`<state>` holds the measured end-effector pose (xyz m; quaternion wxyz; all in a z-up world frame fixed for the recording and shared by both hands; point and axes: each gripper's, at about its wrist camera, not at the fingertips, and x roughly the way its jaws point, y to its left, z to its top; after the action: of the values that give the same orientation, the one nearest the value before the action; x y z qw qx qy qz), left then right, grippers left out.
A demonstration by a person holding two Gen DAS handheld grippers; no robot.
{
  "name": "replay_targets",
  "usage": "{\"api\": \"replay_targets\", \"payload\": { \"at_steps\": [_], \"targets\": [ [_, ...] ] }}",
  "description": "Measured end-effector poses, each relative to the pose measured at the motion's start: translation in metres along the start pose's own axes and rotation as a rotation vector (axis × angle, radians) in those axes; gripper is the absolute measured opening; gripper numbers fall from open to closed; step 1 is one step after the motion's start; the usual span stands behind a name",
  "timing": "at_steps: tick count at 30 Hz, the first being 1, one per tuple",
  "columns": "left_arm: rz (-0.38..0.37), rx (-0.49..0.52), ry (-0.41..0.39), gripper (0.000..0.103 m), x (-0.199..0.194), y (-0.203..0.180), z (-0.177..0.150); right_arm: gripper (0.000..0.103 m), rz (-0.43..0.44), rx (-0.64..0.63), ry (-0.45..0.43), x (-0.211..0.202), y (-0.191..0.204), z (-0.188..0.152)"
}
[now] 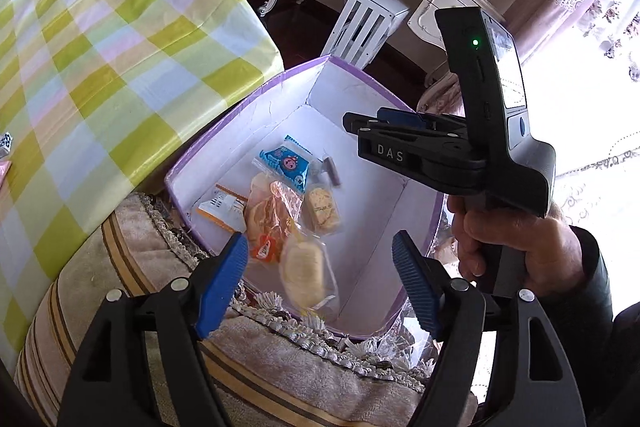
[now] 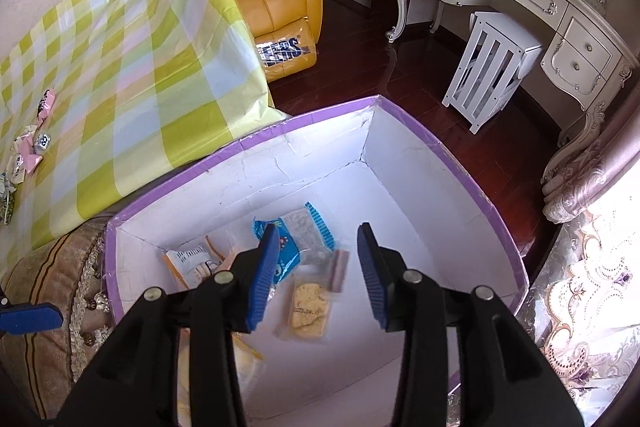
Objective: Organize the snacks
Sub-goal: 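Carry the bun pack and small bar into the white box and open both tools, then move both open tools back over the snacks on the table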
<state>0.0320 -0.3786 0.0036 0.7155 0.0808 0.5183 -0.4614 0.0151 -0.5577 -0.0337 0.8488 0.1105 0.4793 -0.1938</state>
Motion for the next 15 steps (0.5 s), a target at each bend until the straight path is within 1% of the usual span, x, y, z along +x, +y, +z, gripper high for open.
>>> {"api": "replay_targets", "payload": {
  "at_steps": [2, 7, 11, 15],
  "targets": [
    [-0.004, -0.013, -0.006, 0.072, -0.002, 0.003, 0.0, 0.049, 0.0, 0.001, -0.002, -0.001, 0.001, 0.0],
    [0.001, -0.039, -0.019, 0.072, -0.005, 0.009, 0.0, 0.066, 0.007, 0.001, -0.01, -0.004, 0.006, 0.002],
    [0.017, -0.063, -0.036, 0.072, -0.009, 0.015, -0.001, 0.07, 0.017, -0.004, -0.015, -0.006, 0.013, 0.005],
    [0.048, -0.097, -0.067, 0.072, -0.018, 0.028, 0.0, 0.071, 0.034, -0.01, -0.01, -0.006, 0.024, 0.008]
  ]
}}
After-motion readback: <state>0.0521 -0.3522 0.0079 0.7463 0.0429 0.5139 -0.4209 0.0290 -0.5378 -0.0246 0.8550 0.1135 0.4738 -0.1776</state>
